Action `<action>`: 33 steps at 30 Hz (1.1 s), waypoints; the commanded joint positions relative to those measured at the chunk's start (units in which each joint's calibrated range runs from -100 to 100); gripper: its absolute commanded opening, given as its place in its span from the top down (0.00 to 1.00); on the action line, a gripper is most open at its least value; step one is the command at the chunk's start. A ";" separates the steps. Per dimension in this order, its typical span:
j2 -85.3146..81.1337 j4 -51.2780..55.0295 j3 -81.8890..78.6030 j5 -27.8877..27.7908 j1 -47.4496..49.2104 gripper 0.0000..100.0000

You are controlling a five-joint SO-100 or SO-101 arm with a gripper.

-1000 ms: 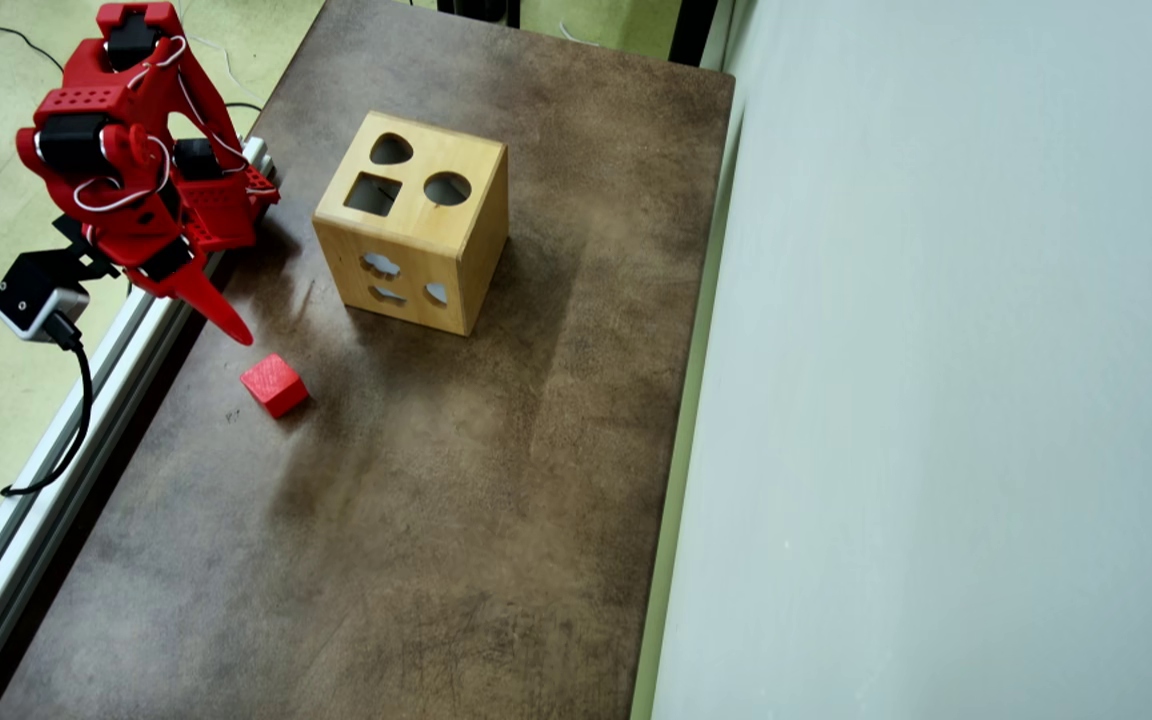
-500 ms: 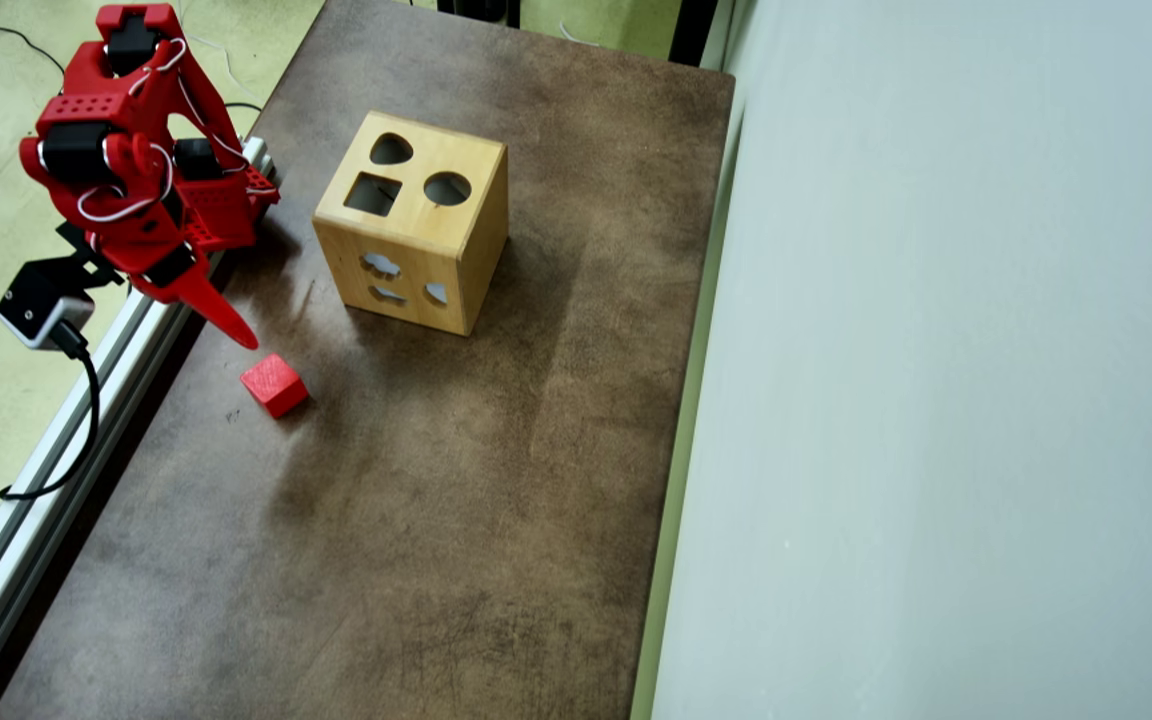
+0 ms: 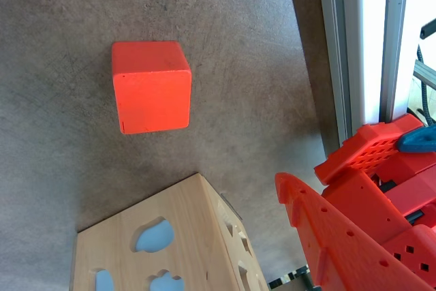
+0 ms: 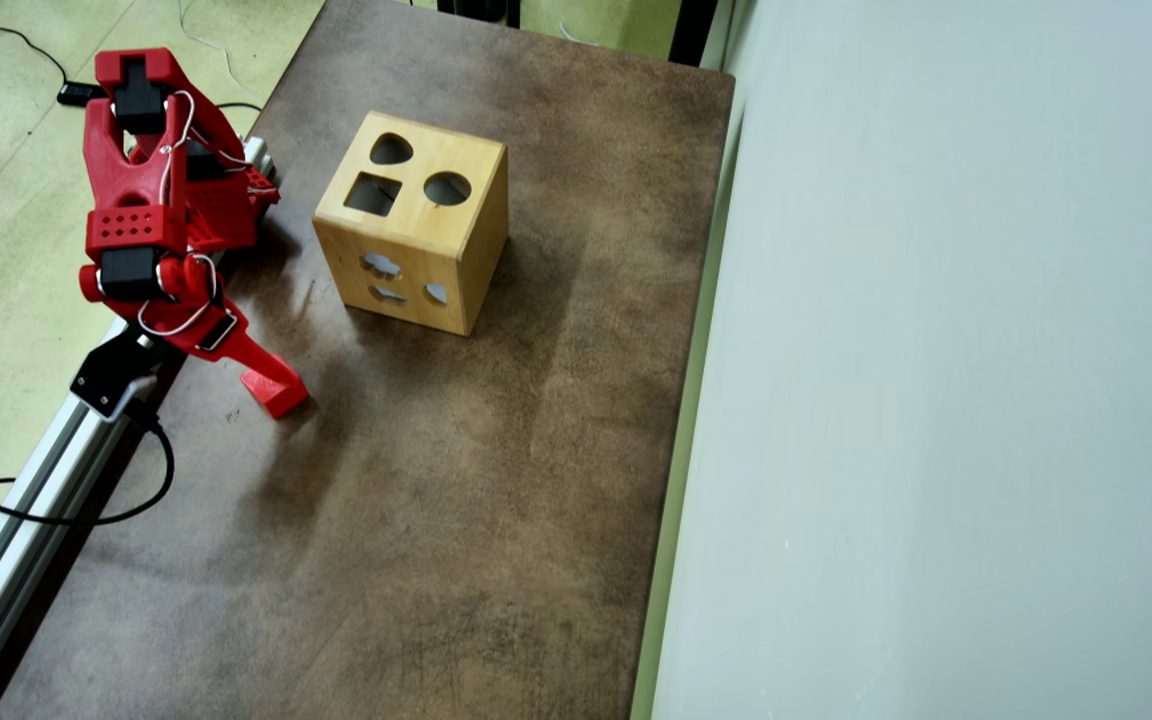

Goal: Pick and place the red cube on the square hole

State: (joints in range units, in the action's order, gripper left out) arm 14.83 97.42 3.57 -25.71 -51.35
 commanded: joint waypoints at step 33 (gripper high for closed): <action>-0.61 -12.05 -16.36 0.24 6.25 0.41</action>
State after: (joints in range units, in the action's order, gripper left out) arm 14.92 85.71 -12.96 -25.71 -45.53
